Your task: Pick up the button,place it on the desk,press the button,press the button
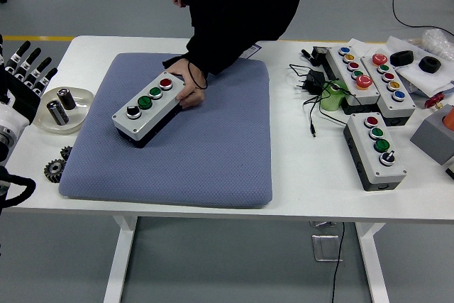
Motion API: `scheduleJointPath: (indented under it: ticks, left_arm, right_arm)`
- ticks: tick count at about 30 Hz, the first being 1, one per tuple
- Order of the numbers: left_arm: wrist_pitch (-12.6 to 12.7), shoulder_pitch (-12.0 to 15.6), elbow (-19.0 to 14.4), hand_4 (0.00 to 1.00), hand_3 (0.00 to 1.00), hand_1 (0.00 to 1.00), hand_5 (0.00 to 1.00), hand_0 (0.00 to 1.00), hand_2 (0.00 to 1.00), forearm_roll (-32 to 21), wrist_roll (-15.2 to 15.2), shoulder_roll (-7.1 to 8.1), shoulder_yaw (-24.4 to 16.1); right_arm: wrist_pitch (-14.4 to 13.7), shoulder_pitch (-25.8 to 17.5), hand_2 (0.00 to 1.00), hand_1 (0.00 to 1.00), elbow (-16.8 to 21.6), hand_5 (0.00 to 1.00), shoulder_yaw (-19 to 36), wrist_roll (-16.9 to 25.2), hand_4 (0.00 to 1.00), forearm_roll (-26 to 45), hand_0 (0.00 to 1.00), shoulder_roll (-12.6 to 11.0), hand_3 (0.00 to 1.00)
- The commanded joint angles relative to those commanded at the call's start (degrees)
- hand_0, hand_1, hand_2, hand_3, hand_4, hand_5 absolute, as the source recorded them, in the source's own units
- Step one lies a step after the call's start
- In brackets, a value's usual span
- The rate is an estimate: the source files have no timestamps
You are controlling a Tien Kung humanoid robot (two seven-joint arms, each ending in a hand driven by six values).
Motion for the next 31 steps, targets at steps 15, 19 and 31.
scheduleJointPath:
  ticks: [15,19,31]
  left_arm:
    - [0.4,0.6,-2.1,0.77,0.943,0.861,0.998,0.836,0.927,3.4,0.9,0.12,0.3]
    - [0.0,0.8,-2.3,0.77,0.943,0.861,0.998,0.836,0.927,4.0,0.9,0.27,0.5]
    - [-1.2,1.9,-2.8,0.772,0.91,0.861,0.998,0.835,0.921,6.5,1.2,0.98,0.5]
  right_arm:
    - [-0.5,-0.7,0.704,0.684,0.0,0.112,-2.1,0.5,0.179,3.4,0.743,0.2,0.576]
    - [-0.6,-1.2,0.704,0.684,0.0,0.112,-2.3,0.7,0.179,4.2,0.743,0.4,0.576]
    - [-0.5,-1.3,0.705,0.684,0.0,0.112,-3.1,0.7,0.179,4.1,0.743,0.5,0.576]
